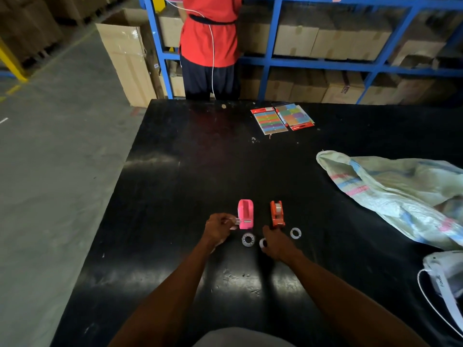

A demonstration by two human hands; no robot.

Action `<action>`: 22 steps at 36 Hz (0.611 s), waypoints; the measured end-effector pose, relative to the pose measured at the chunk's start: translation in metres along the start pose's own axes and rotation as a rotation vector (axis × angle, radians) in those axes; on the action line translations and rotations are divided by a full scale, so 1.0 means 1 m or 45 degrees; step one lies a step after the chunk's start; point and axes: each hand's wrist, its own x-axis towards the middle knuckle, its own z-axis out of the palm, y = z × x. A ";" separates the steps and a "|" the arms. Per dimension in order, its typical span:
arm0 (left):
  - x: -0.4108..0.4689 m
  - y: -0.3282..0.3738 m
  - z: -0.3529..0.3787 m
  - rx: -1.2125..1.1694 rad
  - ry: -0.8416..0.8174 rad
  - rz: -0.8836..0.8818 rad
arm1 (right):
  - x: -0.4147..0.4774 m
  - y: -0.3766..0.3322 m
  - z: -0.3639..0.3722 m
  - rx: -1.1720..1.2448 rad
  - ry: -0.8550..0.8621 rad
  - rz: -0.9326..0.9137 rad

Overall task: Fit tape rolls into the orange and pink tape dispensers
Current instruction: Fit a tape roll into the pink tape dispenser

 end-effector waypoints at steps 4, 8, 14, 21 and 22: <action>0.001 -0.001 -0.001 -0.049 -0.001 -0.044 | 0.007 0.003 0.013 -0.022 -0.052 0.024; 0.003 -0.002 -0.003 -0.099 -0.005 -0.087 | 0.016 0.010 0.019 -0.021 -0.128 0.060; 0.008 -0.003 -0.004 -0.129 0.010 -0.127 | 0.028 0.010 0.012 -0.188 0.040 -0.064; 0.007 -0.003 -0.003 -0.153 0.029 -0.183 | 0.041 -0.007 0.019 -0.219 0.083 -0.207; 0.007 -0.003 -0.003 -0.149 0.032 -0.186 | 0.042 -0.009 0.023 -0.242 0.085 -0.211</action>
